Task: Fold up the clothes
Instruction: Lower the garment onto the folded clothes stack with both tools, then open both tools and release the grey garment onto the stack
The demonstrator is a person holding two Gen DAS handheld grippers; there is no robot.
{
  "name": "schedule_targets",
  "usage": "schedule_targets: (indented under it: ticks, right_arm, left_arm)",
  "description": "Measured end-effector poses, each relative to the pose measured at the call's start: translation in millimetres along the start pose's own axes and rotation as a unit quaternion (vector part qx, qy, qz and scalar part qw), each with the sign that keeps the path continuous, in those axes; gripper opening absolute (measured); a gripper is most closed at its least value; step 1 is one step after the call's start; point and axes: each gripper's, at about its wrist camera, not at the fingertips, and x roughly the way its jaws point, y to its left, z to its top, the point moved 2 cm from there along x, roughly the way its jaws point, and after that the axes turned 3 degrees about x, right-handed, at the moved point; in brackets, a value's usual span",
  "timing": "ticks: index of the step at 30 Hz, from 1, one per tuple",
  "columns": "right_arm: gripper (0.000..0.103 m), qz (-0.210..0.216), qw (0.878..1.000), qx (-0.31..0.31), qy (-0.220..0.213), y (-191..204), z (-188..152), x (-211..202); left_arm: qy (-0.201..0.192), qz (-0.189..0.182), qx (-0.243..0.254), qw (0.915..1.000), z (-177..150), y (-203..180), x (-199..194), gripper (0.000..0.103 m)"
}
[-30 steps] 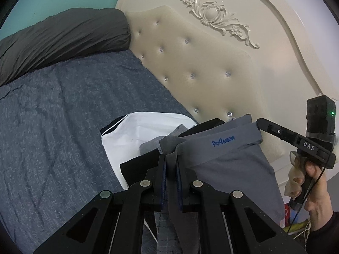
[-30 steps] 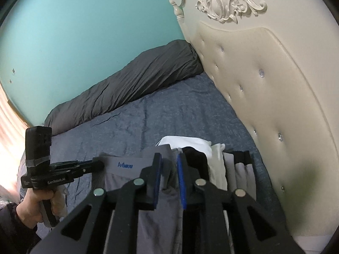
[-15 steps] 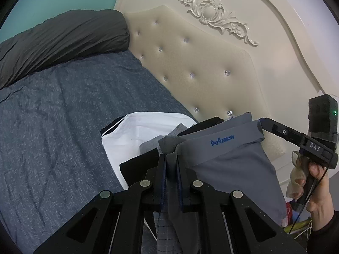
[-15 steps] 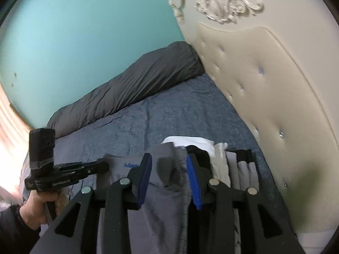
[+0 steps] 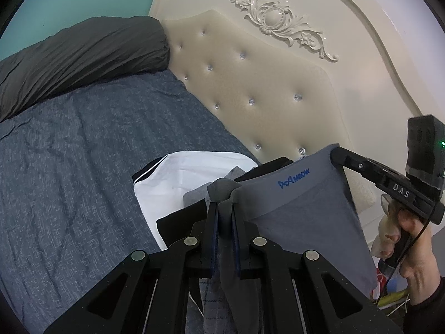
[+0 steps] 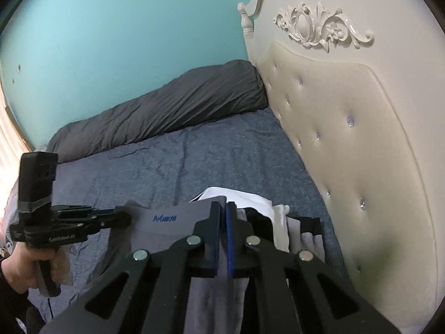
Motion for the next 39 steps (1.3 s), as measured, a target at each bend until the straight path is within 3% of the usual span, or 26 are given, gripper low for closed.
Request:
schedule_targets:
  ticks: [8,11,13,15,20,23,27,29,39]
  right_arm:
    - [0.004,-0.016,0.999,0.016,0.048,-9.6,-4.5,30.7]
    - [0.005,-0.017,0.998,0.031,0.053,-12.1,-5.8,29.7]
    - [0.017,-0.03,0.998,0.037,0.042,-13.5,-5.2,21.7]
    - [0.022,-0.03,0.998,0.041,0.024,-15.0,-4.0,10.6]
    - [0.022,0.005,0.999,0.034,-0.013,-6.4,2.3,-17.1]
    - [0.022,0.029,1.0,0.001,0.001,10.7,0.1,-20.1]
    - [0.019,0.013,0.999,-0.018,0.047,19.7,-10.5,-1.2]
    - [0.018,-0.002,0.998,0.001,0.059,10.5,-15.6,9.7]
    - [0.014,-0.023,0.997,0.054,0.055,-21.7,-15.6,15.2]
  left_arm:
    - [0.007,0.002,-0.004,1.0,-2.0,7.1,5.9,0.011]
    - [0.004,-0.003,-0.004,1.0,-2.1,9.1,2.0,0.024]
    - [-0.004,-0.005,-0.005,1.0,-0.8,11.5,-4.4,0.028]
    - [-0.013,0.005,-0.007,0.9999,1.0,14.9,-13.9,0.031]
    - [-0.034,0.023,0.009,0.9991,3.1,12.9,-34.4,0.035]
    - [-0.022,0.019,0.022,0.9993,-1.9,3.3,-27.1,0.035]
    - [-0.005,0.014,0.039,0.9991,-8.7,-9.3,-17.3,0.034]
    - [0.003,0.011,0.048,0.9988,-12.1,-15.7,-12.4,0.034]
    - [0.015,0.023,0.048,0.9985,-19.9,-15.2,-4.7,0.034]
